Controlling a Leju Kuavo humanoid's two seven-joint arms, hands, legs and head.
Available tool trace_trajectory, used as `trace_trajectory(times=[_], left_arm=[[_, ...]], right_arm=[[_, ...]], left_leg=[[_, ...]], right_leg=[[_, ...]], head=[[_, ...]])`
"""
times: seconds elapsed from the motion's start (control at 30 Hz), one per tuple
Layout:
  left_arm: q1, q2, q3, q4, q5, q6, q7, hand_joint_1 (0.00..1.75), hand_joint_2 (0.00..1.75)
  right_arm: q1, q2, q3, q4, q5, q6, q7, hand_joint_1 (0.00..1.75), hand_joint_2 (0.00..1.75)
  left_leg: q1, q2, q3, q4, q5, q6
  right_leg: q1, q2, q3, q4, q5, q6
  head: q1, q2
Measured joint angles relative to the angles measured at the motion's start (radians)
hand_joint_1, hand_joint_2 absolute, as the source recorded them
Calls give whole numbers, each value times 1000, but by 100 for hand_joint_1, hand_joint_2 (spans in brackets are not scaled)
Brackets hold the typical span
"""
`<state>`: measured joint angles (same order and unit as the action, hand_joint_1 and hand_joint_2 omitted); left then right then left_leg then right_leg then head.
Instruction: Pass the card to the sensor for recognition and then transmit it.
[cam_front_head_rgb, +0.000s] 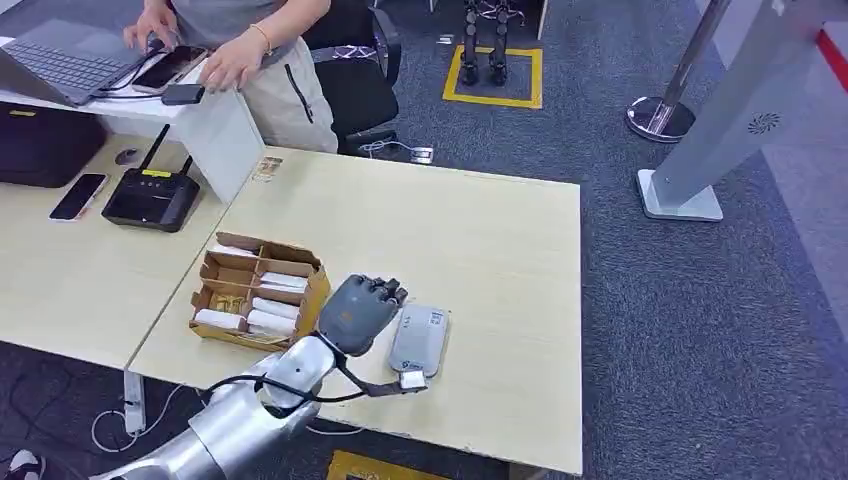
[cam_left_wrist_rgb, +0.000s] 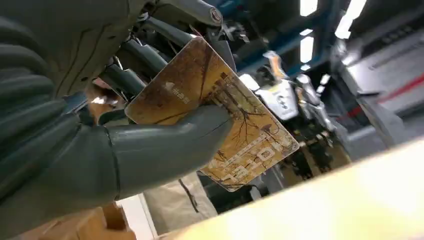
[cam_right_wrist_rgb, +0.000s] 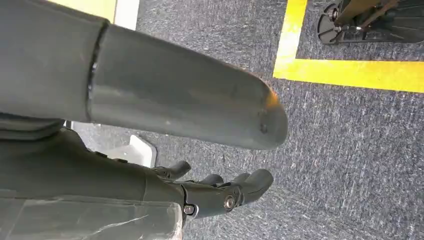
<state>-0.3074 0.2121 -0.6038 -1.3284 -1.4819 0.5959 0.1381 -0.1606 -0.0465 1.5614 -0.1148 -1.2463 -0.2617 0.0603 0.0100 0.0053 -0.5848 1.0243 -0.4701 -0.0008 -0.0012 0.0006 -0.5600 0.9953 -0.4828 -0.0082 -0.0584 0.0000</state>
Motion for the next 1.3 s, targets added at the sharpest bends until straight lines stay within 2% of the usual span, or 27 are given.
trace_trajectory(times=[0.1, 0.2, 0.33, 0.43, 0.53, 0.67, 0.87, 1.3], left_arm=[[7, 11, 82, -56, 188, 52, -57, 175, 175], [23, 12, 172, -105, 478, 51, -153, 175, 175], [36, 10, 312, -123, 884, -49, -315, 175, 175], [37, 6, 417, -119, 1067, -136, -382, 175, 175], [31, 2, 504, -97, 1194, -203, -410, 175, 175], [16, 1, 598, -51, 1310, -256, -431, 175, 175], [0, 2, 674, 9, 1348, -269, -438, 175, 175], [-22, 3, 724, 77, 1362, -273, -448, 175, 175]], right_arm=[[1, 1, 0, 0, -5, -2, -3, 0, 0], [3, 4, 0, 0, -5, -5, -6, 0, 0], [6, 7, 0, 0, 24, -14, 11, 0, 0], [6, 8, 0, 0, 29, -18, 11, 0, 0], [5, 8, 0, 0, 32, -19, 13, 0, 0], [4, 10, 0, 0, 34, -21, 17, 0, 0], [4, 15, 0, 0, 42, -21, 24, 0, 0], [5, 21, 0, -1, 46, -21, 24, 0, 0]], left_leg=[[0, 0, 0, 0, 0, 0], [0, 0, 0, 0, 0, 0], [0, 0, 0, 0, 0, 0], [0, 0, 0, 0, 0, 0], [0, 0, 0, 0, 0, 0], [0, 0, 0, 0, 0, 0], [0, 0, 0, 0, 0, 0], [0, 0, 0, 0, 0, 0]], right_leg=[[0, 0, 0, 0, 0, 0], [0, 0, 0, 0, 0, 0], [0, 0, 0, 0, 0, 0], [0, 0, 0, 0, 0, 0], [0, 0, 0, 0, 0, 0], [0, 0, 0, 0, 0, 0], [0, 0, 0, 0, 0, 0], [0, 0, 0, 0, 0, 0]], head=[[0, 0], [0, 0], [0, 0], [0, 0], [0, 0], [0, 0], [0, 0], [0, 0]])
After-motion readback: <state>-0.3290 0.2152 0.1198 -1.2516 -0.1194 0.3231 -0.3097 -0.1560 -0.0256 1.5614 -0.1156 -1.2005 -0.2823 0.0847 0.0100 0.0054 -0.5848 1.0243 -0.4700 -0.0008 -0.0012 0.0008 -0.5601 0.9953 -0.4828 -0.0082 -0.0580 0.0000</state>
